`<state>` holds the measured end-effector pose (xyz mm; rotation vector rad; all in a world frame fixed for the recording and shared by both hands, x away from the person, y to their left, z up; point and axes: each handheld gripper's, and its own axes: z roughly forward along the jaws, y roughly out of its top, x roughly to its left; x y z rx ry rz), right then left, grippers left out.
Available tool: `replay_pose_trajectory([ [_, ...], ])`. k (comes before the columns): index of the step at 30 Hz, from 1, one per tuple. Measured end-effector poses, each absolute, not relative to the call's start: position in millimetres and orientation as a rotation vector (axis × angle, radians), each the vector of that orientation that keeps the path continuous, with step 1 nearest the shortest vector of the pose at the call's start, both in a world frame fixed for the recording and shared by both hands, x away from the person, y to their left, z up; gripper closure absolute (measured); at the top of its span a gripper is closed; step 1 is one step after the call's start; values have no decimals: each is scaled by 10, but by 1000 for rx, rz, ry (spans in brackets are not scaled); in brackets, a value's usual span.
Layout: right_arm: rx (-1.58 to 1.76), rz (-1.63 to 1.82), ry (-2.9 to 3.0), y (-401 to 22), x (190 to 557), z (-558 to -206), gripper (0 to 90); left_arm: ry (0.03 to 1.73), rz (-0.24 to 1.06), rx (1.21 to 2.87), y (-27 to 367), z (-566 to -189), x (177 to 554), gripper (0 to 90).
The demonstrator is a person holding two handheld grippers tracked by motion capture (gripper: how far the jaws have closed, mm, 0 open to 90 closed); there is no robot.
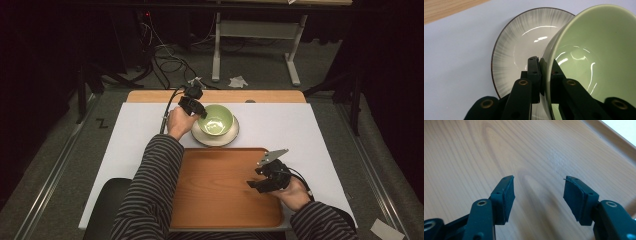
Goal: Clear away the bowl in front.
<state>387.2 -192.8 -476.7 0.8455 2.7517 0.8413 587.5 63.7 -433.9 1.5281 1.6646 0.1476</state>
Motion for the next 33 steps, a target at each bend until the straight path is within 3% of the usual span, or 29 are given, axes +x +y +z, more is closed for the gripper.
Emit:
replay_pose_trajectory([
  [11,853,828,2750,-1931,3867,-4768,435,1600,183,1572,637,-4169,5713,840],
  [33,852,834,2748,-1935,3865,-4769,435,1526,122,1613,606,-3955,5454,840],
])
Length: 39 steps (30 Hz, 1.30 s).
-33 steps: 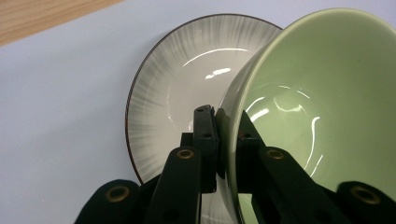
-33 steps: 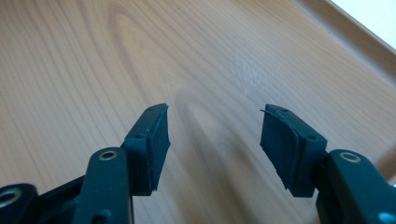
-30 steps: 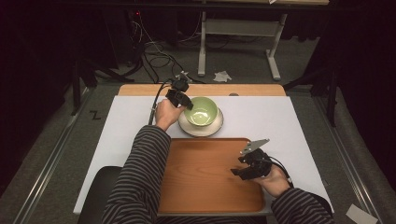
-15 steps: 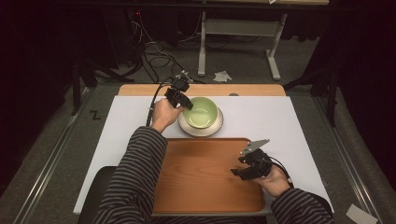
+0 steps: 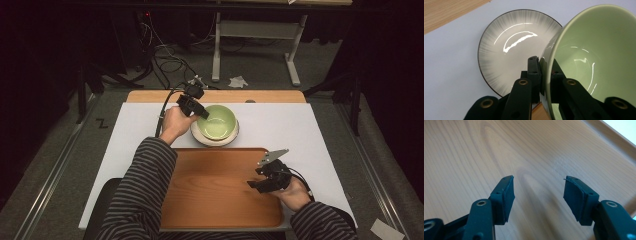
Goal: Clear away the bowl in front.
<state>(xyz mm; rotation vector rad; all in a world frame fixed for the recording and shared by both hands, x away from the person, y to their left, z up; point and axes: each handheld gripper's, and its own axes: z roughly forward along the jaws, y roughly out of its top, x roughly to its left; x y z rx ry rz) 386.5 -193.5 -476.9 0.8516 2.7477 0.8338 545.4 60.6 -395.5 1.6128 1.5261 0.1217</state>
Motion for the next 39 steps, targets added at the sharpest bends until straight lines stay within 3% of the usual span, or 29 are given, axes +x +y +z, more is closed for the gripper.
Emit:
replay_pose_trajectory([
  [39,853,825,2754,-1928,3867,-4778,433,1415,31,1626,650,-3772,4875,838],
])
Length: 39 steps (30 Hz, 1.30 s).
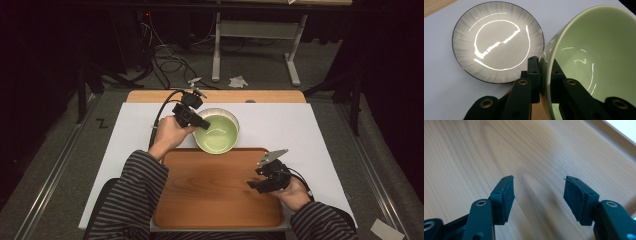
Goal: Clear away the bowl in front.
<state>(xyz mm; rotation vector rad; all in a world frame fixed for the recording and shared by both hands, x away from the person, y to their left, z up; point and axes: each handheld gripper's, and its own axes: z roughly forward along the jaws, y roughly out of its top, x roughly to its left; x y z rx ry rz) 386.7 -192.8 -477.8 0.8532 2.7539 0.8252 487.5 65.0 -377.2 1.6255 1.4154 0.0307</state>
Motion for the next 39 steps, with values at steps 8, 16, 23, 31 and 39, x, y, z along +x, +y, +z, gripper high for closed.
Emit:
replay_pose_trajectory([
  [8,850,822,2754,-1924,3865,-4780,434,1397,12,1634,695,-3763,4754,838],
  [16,851,821,2755,-1924,3866,-4782,433,1388,-3,1642,712,-3768,4669,835],
  [23,847,817,2760,-1920,3867,-4787,432,1388,-15,1644,730,-3800,4575,836],
  [31,847,820,2757,-1920,3864,-4784,432,1374,-31,1641,758,-3808,4476,835],
  [39,850,821,2755,-1920,3862,-4783,431,1364,-59,1639,791,-3824,4382,835],
])
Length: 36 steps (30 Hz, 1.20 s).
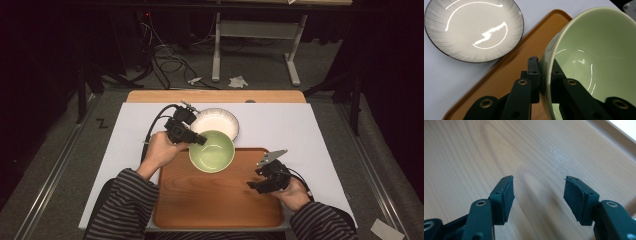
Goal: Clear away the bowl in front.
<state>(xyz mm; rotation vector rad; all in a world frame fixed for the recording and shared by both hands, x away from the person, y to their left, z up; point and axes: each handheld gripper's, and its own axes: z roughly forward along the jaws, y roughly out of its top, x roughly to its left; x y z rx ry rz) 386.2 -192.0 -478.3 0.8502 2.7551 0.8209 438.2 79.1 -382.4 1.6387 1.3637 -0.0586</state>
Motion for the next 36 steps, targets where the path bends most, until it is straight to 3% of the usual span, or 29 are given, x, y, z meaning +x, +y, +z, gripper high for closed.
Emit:
replay_pose_trajectory([
  [36,858,821,2749,-1923,3862,-4780,431,1395,-107,1658,775,-4156,4207,835],
])
